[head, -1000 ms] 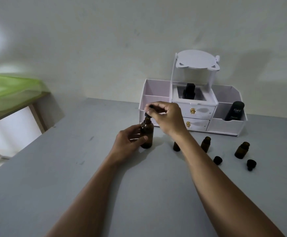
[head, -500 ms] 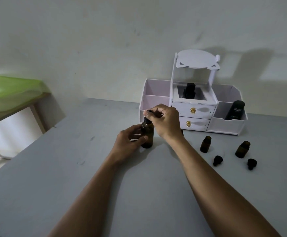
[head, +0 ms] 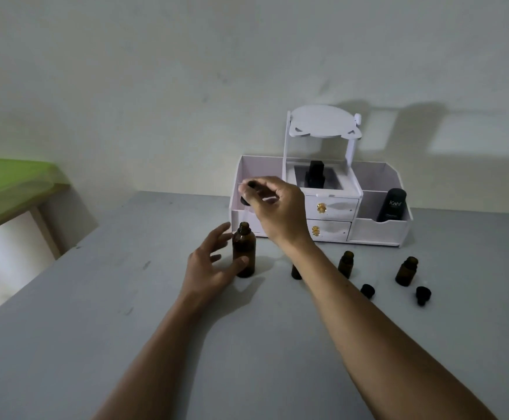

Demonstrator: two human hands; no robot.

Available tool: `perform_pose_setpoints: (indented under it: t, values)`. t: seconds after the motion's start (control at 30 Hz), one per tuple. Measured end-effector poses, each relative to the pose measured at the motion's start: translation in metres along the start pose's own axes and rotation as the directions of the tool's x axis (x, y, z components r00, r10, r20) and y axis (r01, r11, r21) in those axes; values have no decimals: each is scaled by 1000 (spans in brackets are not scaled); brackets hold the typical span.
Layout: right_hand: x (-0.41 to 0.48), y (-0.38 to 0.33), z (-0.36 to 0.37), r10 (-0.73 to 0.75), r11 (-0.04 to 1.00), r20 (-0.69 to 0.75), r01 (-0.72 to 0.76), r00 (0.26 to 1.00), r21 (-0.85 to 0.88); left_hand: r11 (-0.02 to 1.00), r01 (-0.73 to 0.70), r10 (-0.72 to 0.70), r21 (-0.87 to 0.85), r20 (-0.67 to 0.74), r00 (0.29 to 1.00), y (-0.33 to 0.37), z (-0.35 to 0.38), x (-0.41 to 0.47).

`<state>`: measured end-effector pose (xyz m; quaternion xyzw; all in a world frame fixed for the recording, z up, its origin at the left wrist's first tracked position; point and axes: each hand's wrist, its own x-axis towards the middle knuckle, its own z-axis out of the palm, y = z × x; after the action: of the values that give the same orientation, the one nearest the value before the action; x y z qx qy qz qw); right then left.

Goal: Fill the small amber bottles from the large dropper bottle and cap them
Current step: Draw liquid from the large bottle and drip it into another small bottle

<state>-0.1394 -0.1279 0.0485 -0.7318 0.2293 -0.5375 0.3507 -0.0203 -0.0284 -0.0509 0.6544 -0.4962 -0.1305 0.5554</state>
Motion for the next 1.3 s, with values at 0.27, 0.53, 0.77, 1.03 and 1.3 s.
perform_pose_setpoints:
  t: [0.27,0.53,0.77,1.03,1.3]
  values:
    - [16,-45,-61,-109,963,-97,129,989,236,957,-283,287,61,-334,898,51,29,-26]
    - [15,-18,-162,9,998,29,-11,1000,68,986,-141,154,-86,177,972,101,98,-59]
    - [18,12,-198,122,992,-25,-121,992,35,990,134,-118,-52,235,965,93,152,-39]
    - [17,27,-203,176,984,-17,-176,984,-13,980,198,-186,-34,223,957,83,177,-11]
    - [13,35,-199,186,980,27,-184,982,-77,981,186,-168,-57,236,957,80,179,-5]
